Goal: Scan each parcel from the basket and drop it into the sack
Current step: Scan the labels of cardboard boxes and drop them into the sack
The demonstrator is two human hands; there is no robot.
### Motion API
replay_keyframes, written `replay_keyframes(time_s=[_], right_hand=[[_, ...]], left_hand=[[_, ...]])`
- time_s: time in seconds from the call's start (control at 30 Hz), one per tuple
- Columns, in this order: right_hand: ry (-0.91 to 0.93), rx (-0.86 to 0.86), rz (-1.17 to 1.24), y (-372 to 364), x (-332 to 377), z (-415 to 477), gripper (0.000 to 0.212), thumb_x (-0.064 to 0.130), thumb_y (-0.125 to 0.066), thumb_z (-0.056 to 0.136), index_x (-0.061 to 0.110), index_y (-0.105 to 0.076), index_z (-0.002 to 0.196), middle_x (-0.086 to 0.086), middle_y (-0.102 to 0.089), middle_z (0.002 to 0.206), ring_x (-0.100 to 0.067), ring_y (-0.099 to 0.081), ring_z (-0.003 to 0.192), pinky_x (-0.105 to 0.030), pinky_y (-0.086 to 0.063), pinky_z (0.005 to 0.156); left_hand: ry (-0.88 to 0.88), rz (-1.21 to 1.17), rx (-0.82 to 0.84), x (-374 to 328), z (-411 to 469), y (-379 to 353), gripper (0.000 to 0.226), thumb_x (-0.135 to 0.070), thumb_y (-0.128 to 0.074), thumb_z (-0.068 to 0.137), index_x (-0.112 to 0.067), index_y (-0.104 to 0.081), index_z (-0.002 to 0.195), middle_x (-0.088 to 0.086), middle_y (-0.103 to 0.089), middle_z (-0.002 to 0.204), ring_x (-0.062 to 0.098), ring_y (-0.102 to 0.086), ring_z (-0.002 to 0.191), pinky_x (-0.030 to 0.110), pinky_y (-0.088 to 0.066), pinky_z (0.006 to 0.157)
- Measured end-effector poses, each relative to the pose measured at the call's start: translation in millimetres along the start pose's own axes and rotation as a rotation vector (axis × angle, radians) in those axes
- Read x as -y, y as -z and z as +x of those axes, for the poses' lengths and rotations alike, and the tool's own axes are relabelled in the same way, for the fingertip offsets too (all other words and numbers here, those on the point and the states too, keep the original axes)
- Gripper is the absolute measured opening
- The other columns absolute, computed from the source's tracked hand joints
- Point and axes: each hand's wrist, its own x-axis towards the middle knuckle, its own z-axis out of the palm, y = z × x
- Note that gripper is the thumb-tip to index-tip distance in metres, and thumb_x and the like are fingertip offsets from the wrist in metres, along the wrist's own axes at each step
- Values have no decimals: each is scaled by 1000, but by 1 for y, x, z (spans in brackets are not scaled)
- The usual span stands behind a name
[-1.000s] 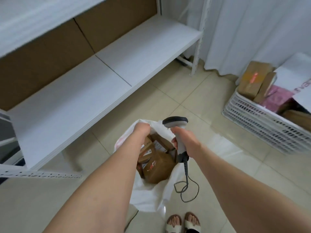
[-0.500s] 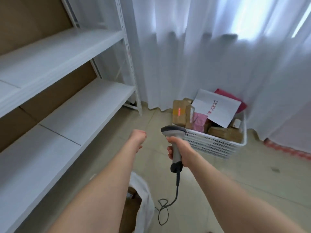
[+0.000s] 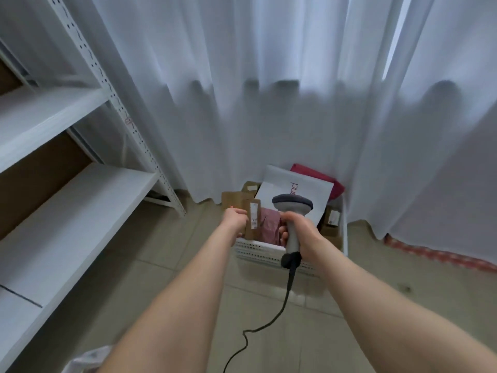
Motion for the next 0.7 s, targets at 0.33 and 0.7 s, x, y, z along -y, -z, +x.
replay_keyframes(time_s=[0.33, 0.7], right_hand=[[-111, -53, 74, 13, 45, 155, 11, 19, -62, 91, 8, -61, 91, -4, -56, 58, -12, -49, 40, -21, -45, 42], [-288, -182, 62, -5, 42, 404, 12, 18, -62, 91, 10, -60, 83, -3, -54, 49, -12, -47, 37, -22, -43, 43]], left_hand=[[87, 158, -24, -25, 154, -54, 35, -3, -53, 93, -9, -56, 128, 13, -50, 138, 28, -46, 126, 42, -46, 101], [122, 675, 126, -5, 411, -107, 47, -20, -58, 94, -4, -45, 136, 13, -51, 137, 28, -51, 124, 33, -43, 97]])
